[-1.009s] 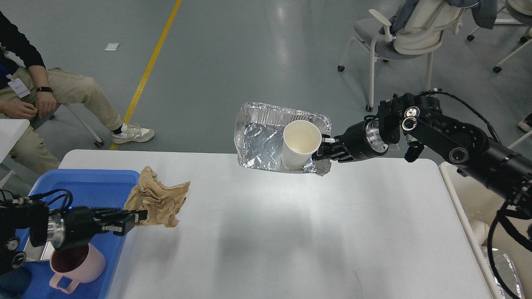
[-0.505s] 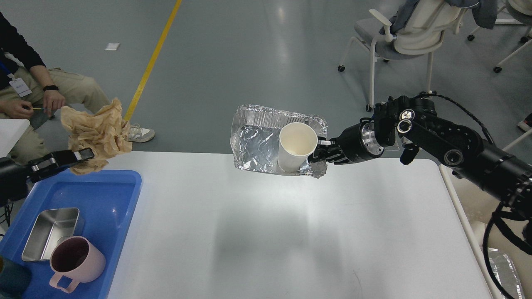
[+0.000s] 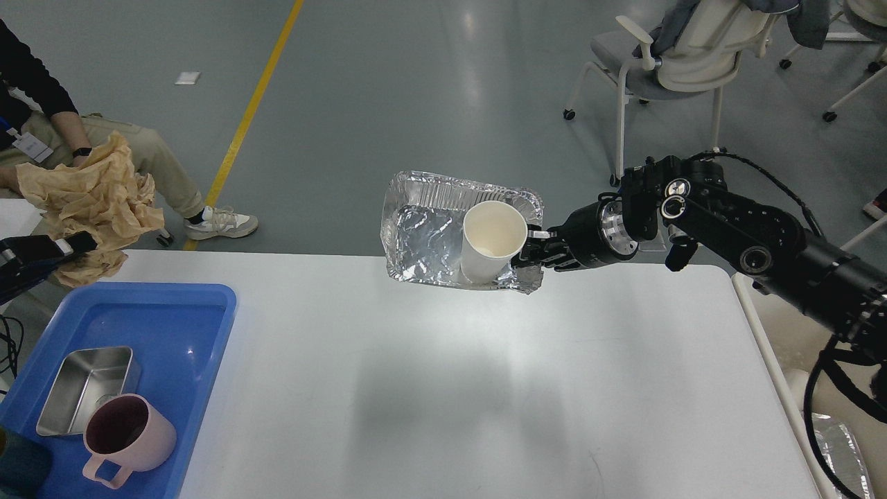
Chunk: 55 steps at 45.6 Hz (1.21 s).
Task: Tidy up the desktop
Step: 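Lift the paper bag up and swing it above the table, then lower the paper bag into the foil tray and release it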
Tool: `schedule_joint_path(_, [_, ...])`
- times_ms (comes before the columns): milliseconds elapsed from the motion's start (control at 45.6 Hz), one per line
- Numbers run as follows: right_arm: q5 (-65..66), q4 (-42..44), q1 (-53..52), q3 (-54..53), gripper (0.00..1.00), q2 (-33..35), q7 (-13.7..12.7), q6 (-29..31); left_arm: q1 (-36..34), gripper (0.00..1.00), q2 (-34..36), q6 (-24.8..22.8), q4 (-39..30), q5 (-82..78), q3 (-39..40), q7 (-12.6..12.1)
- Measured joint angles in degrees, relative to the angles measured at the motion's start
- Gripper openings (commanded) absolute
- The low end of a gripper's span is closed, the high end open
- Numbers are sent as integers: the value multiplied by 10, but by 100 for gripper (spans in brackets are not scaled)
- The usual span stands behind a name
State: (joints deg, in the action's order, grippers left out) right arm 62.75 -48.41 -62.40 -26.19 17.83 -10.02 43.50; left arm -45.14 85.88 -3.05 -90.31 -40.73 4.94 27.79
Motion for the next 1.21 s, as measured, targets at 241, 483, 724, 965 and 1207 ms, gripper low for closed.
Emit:
schedule_joint_path(241, [0,0,-3,0,0,-2,0,0,-10,5,-3,6,6,-54,8,0])
schedule_joint_path(483, [0,0,-5,1,0,-4,0,0,-112,5,-31,-70,12,-219,20,-12])
schedule_joint_path(724, [0,-1,-5,1,0,-4,0,0,-199,6,-92,-154,43,-386,20,-15])
schedule_joint_path(965, [0,-1,-5,0,0,-3,0,0,-343,6,-203,-249,89,-453,21,-17])
schedule_joint_path(1207, [0,-1,-5,-2,0,-4,0,-1,-429,6,-333,-299,134,-525,14,-18])
